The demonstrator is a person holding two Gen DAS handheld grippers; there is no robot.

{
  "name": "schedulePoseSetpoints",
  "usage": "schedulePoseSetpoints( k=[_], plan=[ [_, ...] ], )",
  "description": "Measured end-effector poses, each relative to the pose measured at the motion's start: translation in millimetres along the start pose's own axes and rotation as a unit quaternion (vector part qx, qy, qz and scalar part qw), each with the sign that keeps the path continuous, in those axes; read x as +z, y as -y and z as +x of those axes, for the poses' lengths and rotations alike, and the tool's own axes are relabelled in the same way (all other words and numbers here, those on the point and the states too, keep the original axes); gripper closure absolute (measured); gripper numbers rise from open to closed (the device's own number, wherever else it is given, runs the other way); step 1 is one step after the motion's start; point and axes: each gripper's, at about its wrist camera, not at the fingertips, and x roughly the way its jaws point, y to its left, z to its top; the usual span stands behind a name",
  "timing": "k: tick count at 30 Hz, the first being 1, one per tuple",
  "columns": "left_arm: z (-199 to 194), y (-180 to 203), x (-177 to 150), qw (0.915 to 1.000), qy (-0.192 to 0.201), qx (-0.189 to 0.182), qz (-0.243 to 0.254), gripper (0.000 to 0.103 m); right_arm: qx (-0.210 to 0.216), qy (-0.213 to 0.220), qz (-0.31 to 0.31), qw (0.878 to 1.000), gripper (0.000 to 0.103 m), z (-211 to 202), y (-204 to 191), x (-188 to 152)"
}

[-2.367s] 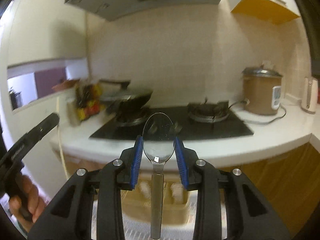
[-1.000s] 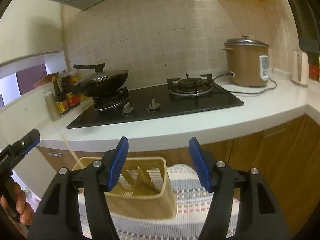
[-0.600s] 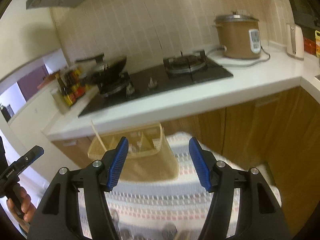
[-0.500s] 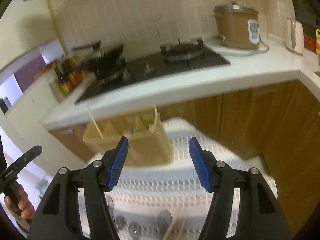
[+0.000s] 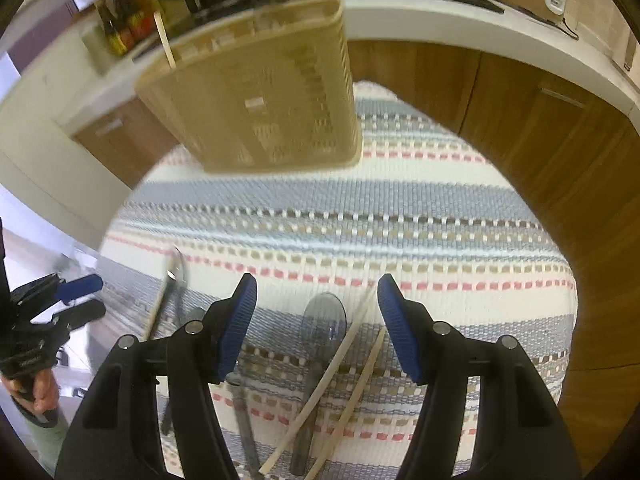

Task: Organize utensils
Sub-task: 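Grasp the black ladle handle with the left gripper while the right gripper grasps another clear spoon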

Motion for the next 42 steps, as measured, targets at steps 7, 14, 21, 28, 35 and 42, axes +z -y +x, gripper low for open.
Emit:
schedulePoseSetpoints(
  k=[7, 14, 21, 28, 35, 42],
  plan=[
    [21, -9, -9, 0.9986, -0.027, -0.042, -0.018, 0.072, -0.026, -0.021, -0.025, 0.999, 0.044, 29, -17, -1],
    [35, -2, -11, 0.9985, -0.041, -0.035, -0.006, 0.074, -0.039, -0.039, -0.025, 0.998, 0.044, 47, -16, -4],
    [50, 3, -8, 0.9986, -0.053, -0.002, -0.001, 0.076, -0.042, -0.050, -0.035, 0.997, 0.044, 50, -15, -9],
    [64, 10, -5, 0.9977, -0.062, 0.027, 0.006, 0.078, -0.042, -0.063, -0.039, 0.996, 0.044, 55, -17, -19],
    [74, 19, -1, 0.9964, -0.054, 0.065, 0.013, 0.098, -0.043, -0.074, -0.045, 0.995, 0.048, 53, -23, -22],
    [60, 12, 1, 0.9987, -0.003, 0.044, -0.024, 0.098, -0.060, -0.064, -0.066, 0.994, 0.073, 52, -35, -27]
  ],
)
